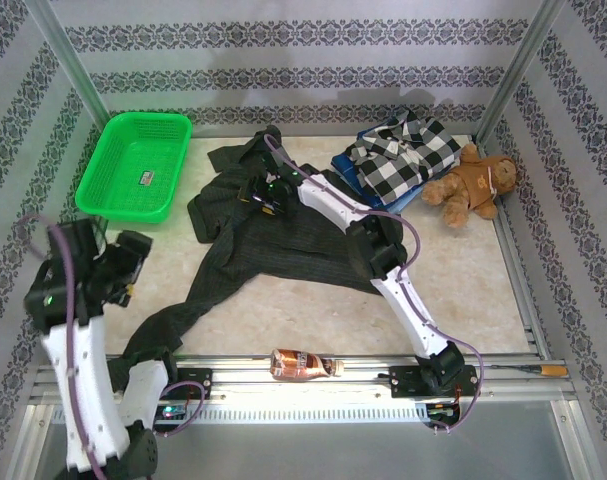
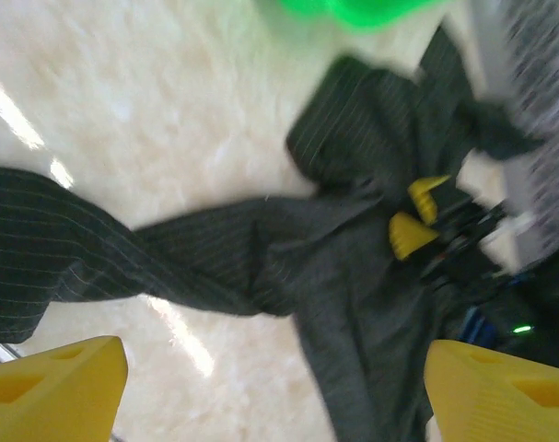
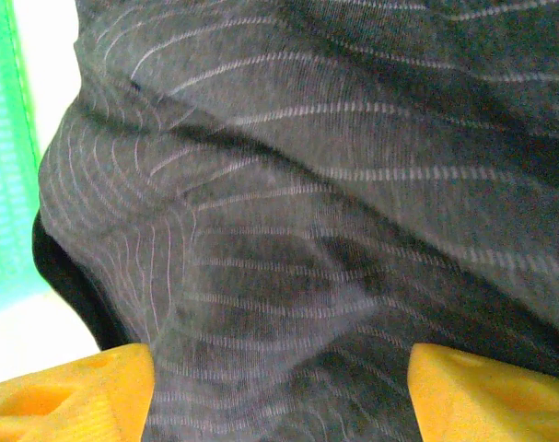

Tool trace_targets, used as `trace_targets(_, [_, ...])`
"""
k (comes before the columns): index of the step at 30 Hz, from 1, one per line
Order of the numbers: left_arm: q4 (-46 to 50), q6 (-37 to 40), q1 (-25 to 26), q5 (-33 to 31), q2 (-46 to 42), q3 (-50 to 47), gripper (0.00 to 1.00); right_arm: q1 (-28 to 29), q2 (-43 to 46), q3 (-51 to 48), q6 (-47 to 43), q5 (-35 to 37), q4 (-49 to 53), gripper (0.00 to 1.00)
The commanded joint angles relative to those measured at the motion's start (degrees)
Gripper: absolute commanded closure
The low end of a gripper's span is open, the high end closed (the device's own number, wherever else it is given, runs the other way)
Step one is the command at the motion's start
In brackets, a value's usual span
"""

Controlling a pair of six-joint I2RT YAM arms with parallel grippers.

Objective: Fold and stack the long sleeve shirts

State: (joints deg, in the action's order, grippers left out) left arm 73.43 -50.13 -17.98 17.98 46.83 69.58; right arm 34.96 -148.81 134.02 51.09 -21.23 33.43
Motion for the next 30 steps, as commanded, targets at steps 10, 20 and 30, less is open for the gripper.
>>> trace_targets(10, [-16.9,9.3,23.6,-2.3,19.7,-11.9,0.32,-4.3,31.2,-26.7,-17.8,3.0,5.1,0.14])
trace_targets(20, [-25.1,17.2,23.9,-5.9,41.9,-7.0,0.42,-11.2,59.8,-59.0,-23.8,1.9,7.7,0.04])
trace_targets(30, [-25.7,22.3,23.1,-11.8,50.8,-3.7,0.46,-19.8,75.6,-74.0,-23.8,0.6,16.1,0.04])
